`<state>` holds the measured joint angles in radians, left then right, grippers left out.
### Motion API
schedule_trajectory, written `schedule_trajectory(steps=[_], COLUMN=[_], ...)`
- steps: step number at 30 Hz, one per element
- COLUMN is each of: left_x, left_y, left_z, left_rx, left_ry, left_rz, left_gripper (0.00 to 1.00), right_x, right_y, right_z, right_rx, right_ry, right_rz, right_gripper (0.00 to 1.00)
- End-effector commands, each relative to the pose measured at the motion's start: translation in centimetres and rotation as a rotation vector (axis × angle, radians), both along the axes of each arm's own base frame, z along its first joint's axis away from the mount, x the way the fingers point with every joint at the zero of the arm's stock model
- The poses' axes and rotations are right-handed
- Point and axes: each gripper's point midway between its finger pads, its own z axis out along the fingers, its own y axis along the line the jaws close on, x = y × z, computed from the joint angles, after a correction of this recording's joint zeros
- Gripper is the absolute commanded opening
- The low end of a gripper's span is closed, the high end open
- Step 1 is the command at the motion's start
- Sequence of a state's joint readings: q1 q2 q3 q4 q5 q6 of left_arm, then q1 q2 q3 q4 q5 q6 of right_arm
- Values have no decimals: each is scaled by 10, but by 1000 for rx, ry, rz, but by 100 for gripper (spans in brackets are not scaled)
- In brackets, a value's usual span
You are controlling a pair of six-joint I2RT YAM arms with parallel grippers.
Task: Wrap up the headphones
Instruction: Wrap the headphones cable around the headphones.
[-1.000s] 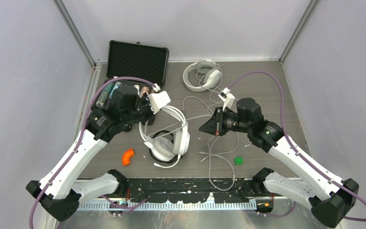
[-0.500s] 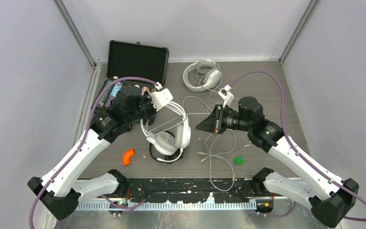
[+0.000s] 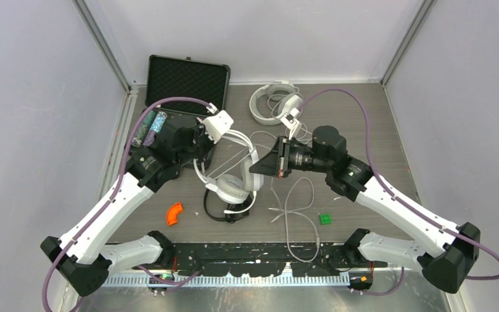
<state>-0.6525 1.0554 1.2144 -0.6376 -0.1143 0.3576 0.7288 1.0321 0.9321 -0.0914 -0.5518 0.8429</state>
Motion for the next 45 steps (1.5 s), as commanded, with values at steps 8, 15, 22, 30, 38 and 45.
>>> schedule_trajectory(steps=[8,15,22,30,38,45], left_x=[23,27,39,44,36,27], left_y=[9,14,21,12,-1,-4], left_z=[31,39,42,53,77,93], left_rx=[-159,-281,-369,-564,-827,-948], left_ry=[11,16,46,96,153,190], left_rz=[254,377,564,669,682,675], left_gripper=[0,0,0,0,0,0], right_x=[-17,-15,-19,-12,8,8], right_y=[48,59,58,54,47,52], right_z=[50,47,54,24,-14,-41], right_rx=[77,75,117,-19,-189,-269], right_ry=[-137,-170,-244,-376,-554,-667], right_rz=[87,63,34,-51,-186,-240], right_gripper=[12,13,15,18,18,18])
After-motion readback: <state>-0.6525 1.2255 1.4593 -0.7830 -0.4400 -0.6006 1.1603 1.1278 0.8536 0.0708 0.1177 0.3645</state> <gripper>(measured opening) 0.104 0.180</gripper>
